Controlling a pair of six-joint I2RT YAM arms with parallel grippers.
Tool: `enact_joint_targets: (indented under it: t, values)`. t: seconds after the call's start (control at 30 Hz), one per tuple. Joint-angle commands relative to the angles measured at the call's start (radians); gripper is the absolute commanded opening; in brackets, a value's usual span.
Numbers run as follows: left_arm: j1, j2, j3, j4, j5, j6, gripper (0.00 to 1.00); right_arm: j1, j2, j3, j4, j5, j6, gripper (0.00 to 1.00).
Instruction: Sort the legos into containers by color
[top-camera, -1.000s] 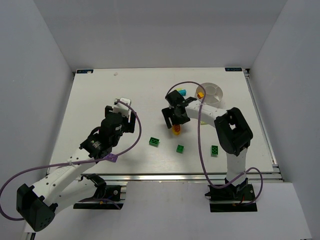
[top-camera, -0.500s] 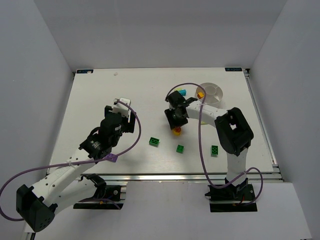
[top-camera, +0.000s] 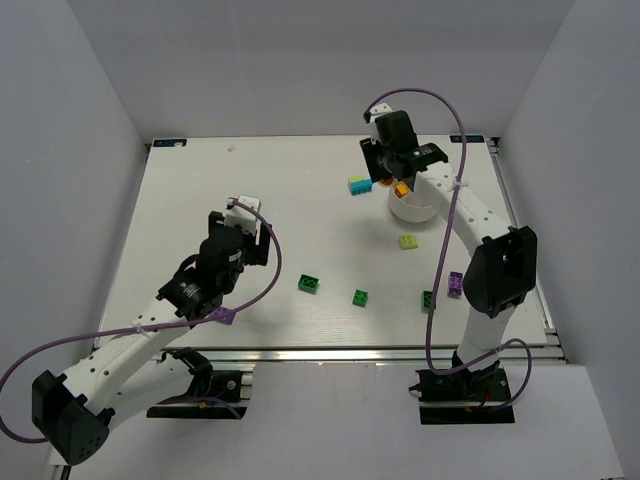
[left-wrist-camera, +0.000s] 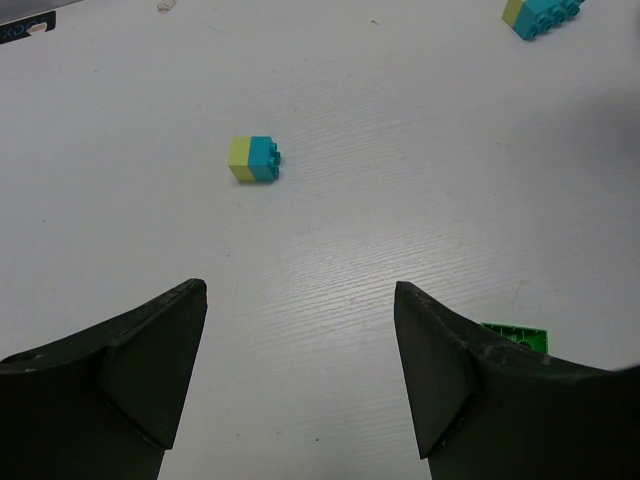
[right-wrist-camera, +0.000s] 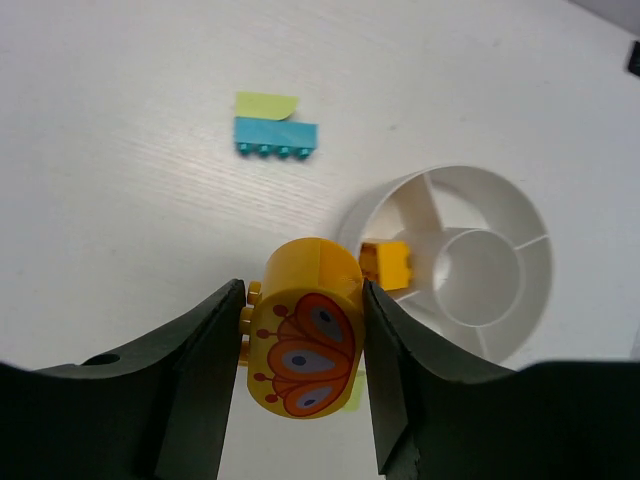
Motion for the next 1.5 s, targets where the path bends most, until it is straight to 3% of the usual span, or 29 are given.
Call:
enact_joint_targets:
  t: [0.0,0.33,0.8,0.9,1.23,1.47]
  values:
    - [0.0,-0.019,0.013,0.013,0.006,0.008,0.85,0.016,0.038,0.065,-0.009,0.192,-0.085,0.04]
    - [0.0,-0.026,0.013,0.016,0.009,0.008,0.85,0.01,0.118,0.085,0.143,0.496,-0.166,0.03]
    - [0.0,-0.031,0.013,0.016,0.016,0.01,0.85,0.007,0.213,0.116,0.212,0.549,-0.197,0.05]
    - [0.0,-0.032,0.013,0.016,0.018,0.01,0.85,0.007,0.219,0.119,0.217,0.514,-0.179,0.05]
    - [0.0,-0.028,0.012,0.016,0.018,0.01,0.85,-0.062,0.116,-0.015,0.365,0.134,-0.146,0.0]
    - [0.0,-0.028,0.012,0.019,0.019,0.012,0.85,-0.14,0.081,-0.081,0.421,-0.013,-0.154,0.0]
